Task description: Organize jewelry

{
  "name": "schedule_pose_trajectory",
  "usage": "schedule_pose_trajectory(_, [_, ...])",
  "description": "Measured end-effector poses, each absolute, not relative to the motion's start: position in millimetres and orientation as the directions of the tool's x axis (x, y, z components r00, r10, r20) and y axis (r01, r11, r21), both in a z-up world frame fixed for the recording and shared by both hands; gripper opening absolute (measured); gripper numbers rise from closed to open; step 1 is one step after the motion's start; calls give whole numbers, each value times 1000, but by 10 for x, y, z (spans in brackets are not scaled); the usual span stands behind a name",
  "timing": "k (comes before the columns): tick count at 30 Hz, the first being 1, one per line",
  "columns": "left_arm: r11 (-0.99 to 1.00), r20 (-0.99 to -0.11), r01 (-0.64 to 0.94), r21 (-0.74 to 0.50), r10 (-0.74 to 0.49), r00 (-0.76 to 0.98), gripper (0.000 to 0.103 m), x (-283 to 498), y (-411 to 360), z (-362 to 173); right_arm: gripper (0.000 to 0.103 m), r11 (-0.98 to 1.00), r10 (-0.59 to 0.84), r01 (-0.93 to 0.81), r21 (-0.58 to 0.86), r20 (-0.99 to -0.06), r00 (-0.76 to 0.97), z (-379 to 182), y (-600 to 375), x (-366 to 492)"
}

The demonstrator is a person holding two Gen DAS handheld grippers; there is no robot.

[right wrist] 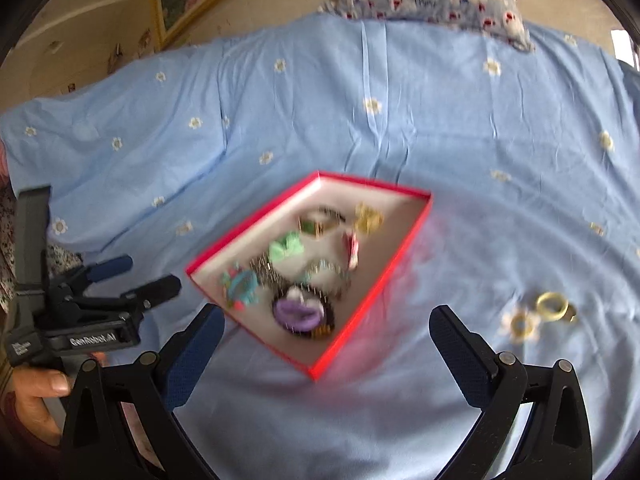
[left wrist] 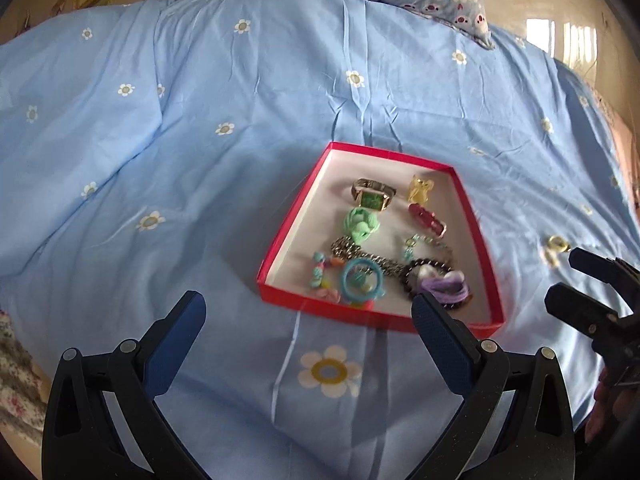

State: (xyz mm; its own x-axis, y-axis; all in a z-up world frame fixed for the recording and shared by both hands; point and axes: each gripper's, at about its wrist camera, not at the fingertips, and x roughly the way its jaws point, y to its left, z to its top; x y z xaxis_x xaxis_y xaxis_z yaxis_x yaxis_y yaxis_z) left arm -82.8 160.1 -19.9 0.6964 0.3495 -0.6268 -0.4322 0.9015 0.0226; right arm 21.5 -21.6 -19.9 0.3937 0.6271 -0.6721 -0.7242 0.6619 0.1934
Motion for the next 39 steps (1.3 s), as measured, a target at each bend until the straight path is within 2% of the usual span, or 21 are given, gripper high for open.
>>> schedule_pose_trajectory(10, [905,-617,-423,37,354,703,103,-944,1540,-192,103,647,640,-746,158,-644,419,-207,-230,107])
schedule_pose_trajectory(39, [905,-625,-422,55,361,692,103,-993,1479,-171,103,648,635,-741,178,-664,395,-284,-250,94])
